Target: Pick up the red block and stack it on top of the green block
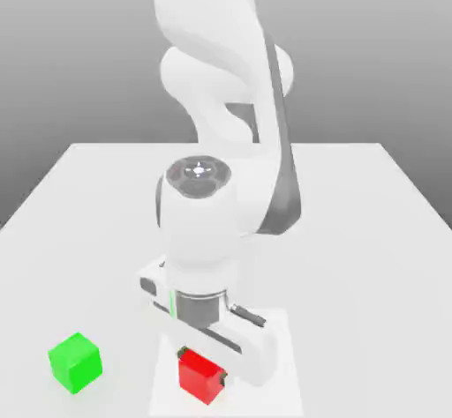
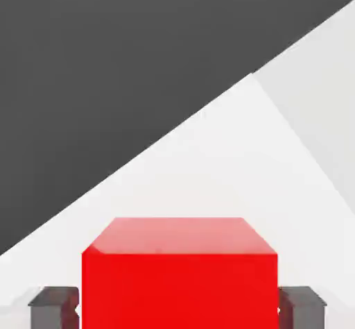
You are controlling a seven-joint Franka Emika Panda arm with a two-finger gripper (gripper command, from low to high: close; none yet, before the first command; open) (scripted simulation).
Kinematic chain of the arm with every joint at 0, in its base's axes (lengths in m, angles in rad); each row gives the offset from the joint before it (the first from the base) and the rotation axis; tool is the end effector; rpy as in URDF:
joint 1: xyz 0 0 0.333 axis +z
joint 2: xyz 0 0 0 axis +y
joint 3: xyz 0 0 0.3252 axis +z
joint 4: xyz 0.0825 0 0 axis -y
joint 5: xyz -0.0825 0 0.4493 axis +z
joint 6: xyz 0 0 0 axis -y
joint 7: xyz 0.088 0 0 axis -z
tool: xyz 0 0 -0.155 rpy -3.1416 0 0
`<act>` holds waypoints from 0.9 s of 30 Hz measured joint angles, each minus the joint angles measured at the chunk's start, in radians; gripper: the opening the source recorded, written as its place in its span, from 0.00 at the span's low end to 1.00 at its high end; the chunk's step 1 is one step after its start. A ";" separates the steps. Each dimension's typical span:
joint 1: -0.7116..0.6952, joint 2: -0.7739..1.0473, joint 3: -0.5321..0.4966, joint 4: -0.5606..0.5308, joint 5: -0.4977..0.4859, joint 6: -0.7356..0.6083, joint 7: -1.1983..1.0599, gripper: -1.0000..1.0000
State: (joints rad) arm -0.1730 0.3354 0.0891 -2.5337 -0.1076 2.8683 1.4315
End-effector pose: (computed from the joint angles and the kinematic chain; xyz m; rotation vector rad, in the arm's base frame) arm 0.4726 -0.0291 0.0481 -2.3847 2.0430 -0.0022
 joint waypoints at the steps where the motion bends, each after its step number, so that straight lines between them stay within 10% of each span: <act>1: 0.000 0.000 0.000 0.000 0.000 0.001 0.000 0.00; 18: -0.222 -0.104 -0.151 0.050 0.143 -0.152 0.003 0.00; 19: -0.225 -0.074 -0.149 0.052 0.149 -0.125 0.000 1.00; 27: -0.226 -0.093 -0.152 0.052 0.144 -0.144 0.004 1.00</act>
State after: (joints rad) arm -0.3989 0.2427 -0.0632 -2.4821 0.0368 2.7246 1.4357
